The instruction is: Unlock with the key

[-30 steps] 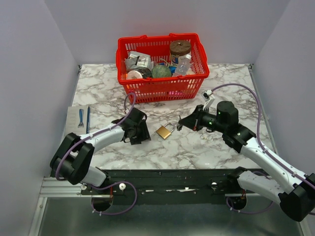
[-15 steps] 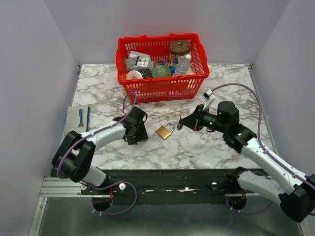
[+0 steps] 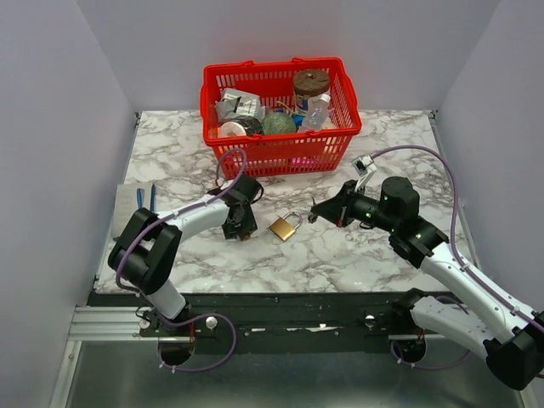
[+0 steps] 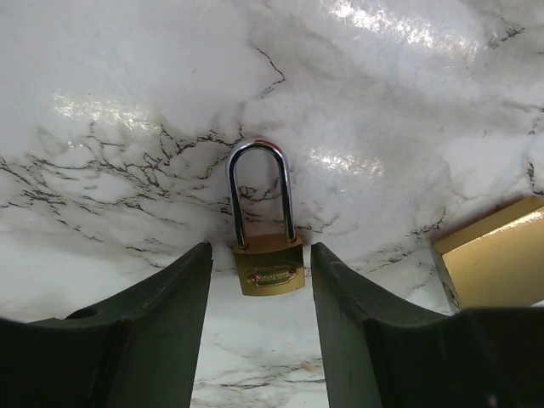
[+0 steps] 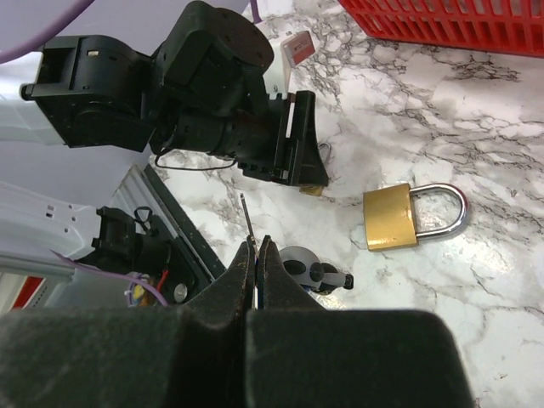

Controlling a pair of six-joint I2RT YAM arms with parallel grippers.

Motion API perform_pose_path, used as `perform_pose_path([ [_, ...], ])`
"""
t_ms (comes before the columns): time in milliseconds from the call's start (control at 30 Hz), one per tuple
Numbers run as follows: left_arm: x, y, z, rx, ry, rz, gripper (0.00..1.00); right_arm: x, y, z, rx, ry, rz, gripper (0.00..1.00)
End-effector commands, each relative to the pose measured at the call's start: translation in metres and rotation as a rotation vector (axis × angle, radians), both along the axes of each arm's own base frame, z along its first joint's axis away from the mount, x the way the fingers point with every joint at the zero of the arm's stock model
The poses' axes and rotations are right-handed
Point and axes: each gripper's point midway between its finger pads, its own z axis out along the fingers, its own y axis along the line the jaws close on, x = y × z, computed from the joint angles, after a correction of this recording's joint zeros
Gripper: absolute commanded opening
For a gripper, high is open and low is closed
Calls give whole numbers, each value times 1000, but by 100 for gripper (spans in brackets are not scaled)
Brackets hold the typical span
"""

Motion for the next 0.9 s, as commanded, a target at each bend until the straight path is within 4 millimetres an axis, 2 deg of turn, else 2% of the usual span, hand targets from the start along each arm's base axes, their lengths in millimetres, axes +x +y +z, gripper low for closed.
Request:
perform_pose_path([
  [0, -9, 17, -16, 109, 56, -9, 59, 7, -3, 4, -8, -40, -21, 1],
  [300, -17, 20, -22, 128, 101, -39, 57, 9, -1, 3, -20, -48, -9, 1],
  [500, -26, 14, -30, 112, 135, -63, 52, 8, -1, 0, -18, -38, -8, 1],
  [600, -29, 11, -32, 89, 144, -63, 43, 5, 0, -1, -17, -32, 2, 1],
  [733, -26, 3, -25, 36, 118, -56, 20, 4, 0, -6, -19, -14, 5, 1],
  [800, -26, -2, -20, 5, 112, -54, 15, 4, 1, -8, -21, -5, 6, 1],
  [867, -21, -9, -10, -34, 85, -43, 5, 3, 2, -10, -25, 7, 17, 1],
])
